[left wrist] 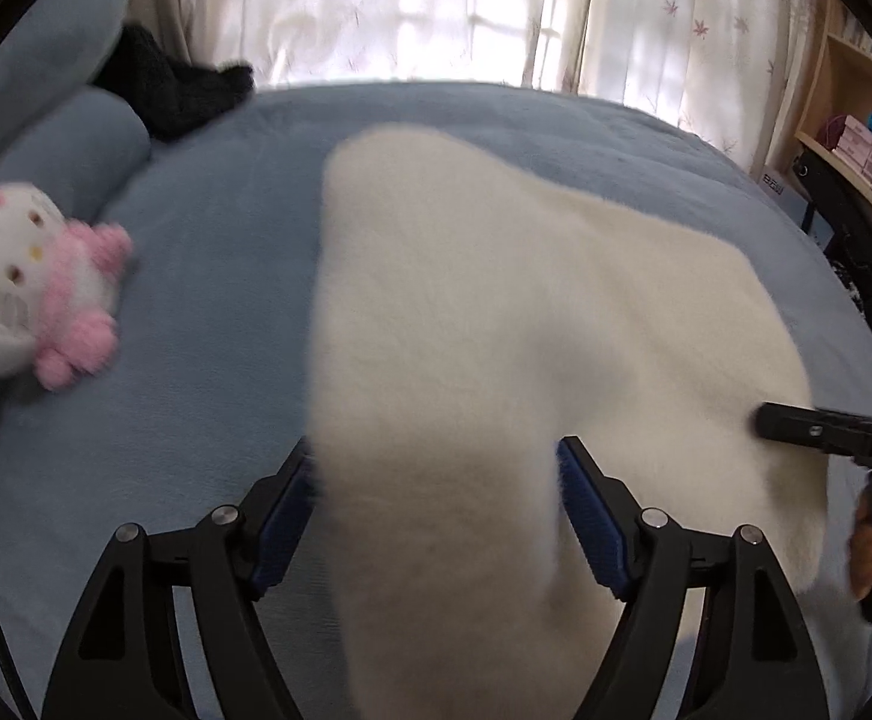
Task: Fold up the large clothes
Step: 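Fold the lifted end over onto the bundle with the right gripper, then release the right gripper and press the folded cardigan square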
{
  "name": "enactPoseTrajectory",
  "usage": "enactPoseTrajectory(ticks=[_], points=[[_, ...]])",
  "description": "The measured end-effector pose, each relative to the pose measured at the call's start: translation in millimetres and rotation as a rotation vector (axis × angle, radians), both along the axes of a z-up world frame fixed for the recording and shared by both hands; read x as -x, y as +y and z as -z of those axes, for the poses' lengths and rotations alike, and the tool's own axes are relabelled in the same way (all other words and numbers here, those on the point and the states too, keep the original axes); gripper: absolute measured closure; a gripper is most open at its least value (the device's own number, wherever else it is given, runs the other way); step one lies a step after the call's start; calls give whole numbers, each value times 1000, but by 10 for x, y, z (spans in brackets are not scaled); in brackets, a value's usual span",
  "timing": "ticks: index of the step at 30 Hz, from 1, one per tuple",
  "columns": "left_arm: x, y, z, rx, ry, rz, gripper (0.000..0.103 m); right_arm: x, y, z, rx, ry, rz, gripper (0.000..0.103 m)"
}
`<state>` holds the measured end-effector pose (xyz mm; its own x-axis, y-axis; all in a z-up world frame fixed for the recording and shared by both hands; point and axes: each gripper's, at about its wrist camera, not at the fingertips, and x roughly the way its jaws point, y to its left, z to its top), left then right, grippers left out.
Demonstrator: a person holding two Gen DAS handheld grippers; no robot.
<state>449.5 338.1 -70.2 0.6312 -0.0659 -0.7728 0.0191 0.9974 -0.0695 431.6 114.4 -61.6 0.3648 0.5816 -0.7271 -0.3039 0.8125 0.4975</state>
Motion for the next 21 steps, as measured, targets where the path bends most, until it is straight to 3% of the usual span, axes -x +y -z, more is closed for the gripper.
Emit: enactPoseTrajectory(ticks=[4, 6, 8, 9, 10, 11, 14, 16, 18, 21], points=[[155, -11, -360, -65, -96, -34, 29, 143, -217, -367, 56, -134, 47, 42], [128, -27, -466, -69, -111, -49, 41, 123, -259, -505, 83, -198, 78, 42], [60, -95, -523, -76, -113, -56, 64, 49, -203, -603, 138, -256, 110, 45], [-8, -135, -524, -88, -113, -63, 68, 3, -155, -622, 155, -276, 118, 50], [-68, -171, -510, -94, -112, -70, 75, -49, -84, -622, 164, -284, 118, 62], [-156, -172, -470, -95, -111, -75, 76, -116, -8, -598, 163, -276, 125, 72], [-381, -190, -316, -92, -93, -95, 77, -306, 187, -447, 213, -265, 141, 78], [-437, -220, -178, -128, -101, -114, 77, -448, 250, -262, 314, -265, 178, 90], [-458, -226, -106, -149, -111, -117, 76, -591, 223, -58, 377, -248, 205, 90], [-449, -97, 10, -92, -124, -129, 70, -700, 141, 81, 366, -220, 216, 90]])
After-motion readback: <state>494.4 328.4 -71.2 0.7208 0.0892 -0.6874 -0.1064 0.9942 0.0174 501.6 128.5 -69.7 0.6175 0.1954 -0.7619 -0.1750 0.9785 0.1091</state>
